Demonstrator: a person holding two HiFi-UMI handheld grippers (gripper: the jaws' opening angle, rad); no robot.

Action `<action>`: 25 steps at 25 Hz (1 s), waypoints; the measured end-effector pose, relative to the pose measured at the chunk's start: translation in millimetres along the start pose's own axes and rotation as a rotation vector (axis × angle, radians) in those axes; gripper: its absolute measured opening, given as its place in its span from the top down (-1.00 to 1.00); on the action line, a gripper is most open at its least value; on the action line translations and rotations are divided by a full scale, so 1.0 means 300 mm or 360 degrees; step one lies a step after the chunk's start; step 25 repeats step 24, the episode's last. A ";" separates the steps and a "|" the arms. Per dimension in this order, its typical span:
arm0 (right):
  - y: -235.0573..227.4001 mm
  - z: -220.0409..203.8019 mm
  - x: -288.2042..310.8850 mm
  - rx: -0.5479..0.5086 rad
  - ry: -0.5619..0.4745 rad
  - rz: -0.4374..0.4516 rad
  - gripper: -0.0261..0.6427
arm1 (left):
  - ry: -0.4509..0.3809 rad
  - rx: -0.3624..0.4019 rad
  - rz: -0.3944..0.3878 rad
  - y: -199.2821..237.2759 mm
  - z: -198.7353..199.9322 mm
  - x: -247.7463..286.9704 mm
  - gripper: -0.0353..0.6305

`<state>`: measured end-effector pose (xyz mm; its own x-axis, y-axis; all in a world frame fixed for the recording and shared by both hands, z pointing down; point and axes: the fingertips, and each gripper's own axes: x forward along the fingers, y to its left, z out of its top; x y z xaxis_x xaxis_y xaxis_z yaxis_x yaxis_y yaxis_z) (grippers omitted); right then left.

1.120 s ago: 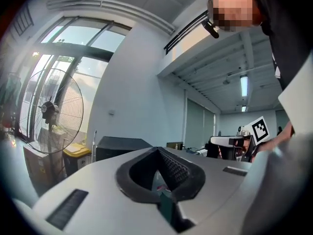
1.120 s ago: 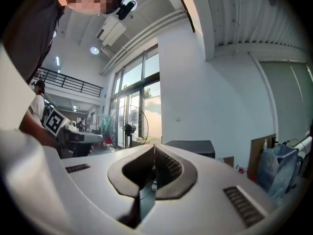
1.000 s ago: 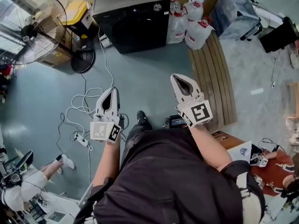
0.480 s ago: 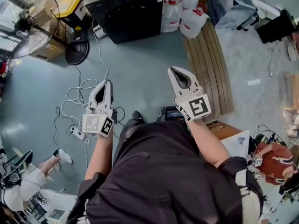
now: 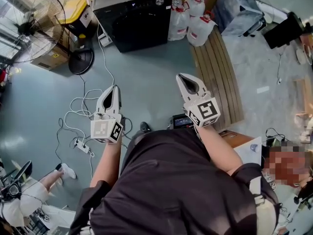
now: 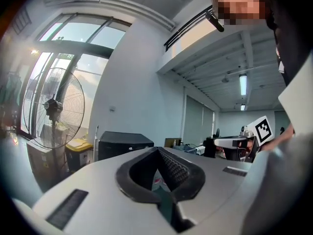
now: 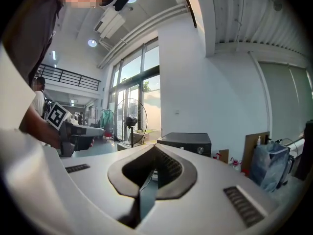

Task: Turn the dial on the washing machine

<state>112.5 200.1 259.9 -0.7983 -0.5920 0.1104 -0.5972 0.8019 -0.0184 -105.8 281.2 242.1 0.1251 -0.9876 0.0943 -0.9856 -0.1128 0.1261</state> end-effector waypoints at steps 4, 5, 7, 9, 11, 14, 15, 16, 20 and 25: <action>0.014 -0.005 -0.011 -0.0002 0.0000 -0.0021 0.86 | -0.0008 -0.0024 0.0015 0.000 -0.008 -0.021 0.87; 0.010 -0.005 -0.016 -0.0002 0.0002 -0.0026 0.86 | -0.0008 -0.0033 0.0020 -0.006 -0.001 -0.021 0.87; 0.004 -0.010 -0.033 0.0005 0.0008 -0.0031 0.86 | -0.0016 -0.0042 0.0008 -0.021 0.008 -0.021 0.87; 0.001 -0.022 -0.051 0.0019 0.0013 -0.0032 0.86 | -0.0026 -0.0032 -0.0021 -0.040 0.014 -0.025 0.87; -0.004 -0.027 -0.063 0.0031 0.0006 -0.0035 0.86 | -0.0032 -0.0019 -0.0026 -0.052 0.023 -0.031 0.87; -0.002 -0.021 -0.079 0.0019 -0.0002 -0.0038 0.86 | -0.0036 -0.0003 -0.0025 -0.060 0.021 -0.033 0.87; 0.001 -0.022 -0.084 0.0008 0.0000 -0.0038 0.86 | -0.0032 -0.0006 -0.0018 -0.060 0.016 -0.034 0.87; 0.003 -0.025 -0.090 0.0002 0.0003 -0.0039 0.86 | -0.0030 -0.0015 -0.0009 -0.061 0.011 -0.036 0.87; -0.011 -0.033 -0.115 0.0016 0.0011 -0.0058 0.86 | -0.0037 -0.0035 0.0002 -0.082 0.012 -0.041 0.87; -0.043 -0.026 -0.130 0.0032 0.0005 -0.0069 0.86 | -0.0037 -0.0051 0.0002 -0.103 0.021 -0.029 0.87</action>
